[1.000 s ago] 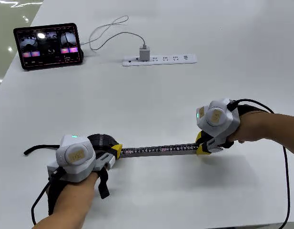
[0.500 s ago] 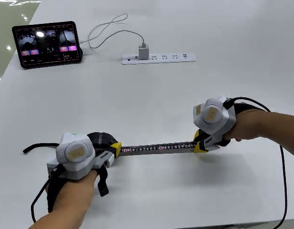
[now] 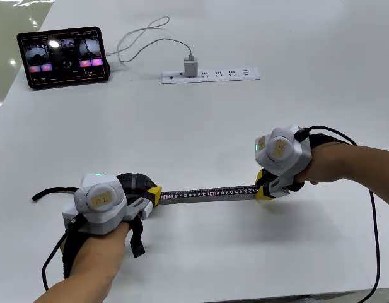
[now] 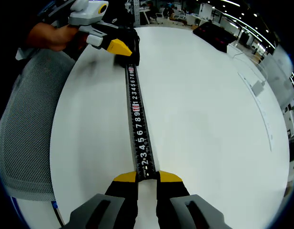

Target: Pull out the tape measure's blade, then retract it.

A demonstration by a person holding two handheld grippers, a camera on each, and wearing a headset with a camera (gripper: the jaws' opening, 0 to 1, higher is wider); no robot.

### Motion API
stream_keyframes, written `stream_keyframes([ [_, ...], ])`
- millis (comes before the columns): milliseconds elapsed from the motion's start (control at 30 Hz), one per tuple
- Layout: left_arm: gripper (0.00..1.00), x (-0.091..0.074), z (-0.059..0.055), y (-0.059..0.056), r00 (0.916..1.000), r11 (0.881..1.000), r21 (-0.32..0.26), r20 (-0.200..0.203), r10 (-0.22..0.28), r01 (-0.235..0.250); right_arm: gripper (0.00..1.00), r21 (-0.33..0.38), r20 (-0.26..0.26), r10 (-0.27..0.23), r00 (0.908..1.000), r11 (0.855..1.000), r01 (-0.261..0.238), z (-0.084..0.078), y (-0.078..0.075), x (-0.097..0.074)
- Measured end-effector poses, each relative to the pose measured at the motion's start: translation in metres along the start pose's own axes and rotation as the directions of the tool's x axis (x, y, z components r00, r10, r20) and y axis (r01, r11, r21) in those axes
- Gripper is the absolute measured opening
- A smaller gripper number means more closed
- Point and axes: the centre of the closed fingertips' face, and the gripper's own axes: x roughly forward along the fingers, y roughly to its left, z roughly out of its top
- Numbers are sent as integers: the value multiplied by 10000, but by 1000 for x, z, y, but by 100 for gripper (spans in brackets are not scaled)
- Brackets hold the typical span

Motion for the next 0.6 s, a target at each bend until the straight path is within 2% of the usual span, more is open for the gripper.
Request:
stream_keyframes([
  [600, 59, 0, 0, 0, 10000, 10000, -16, -29, -17, 17, 10, 101, -30, -84, 10000, 9999, 84, 4, 0, 2],
])
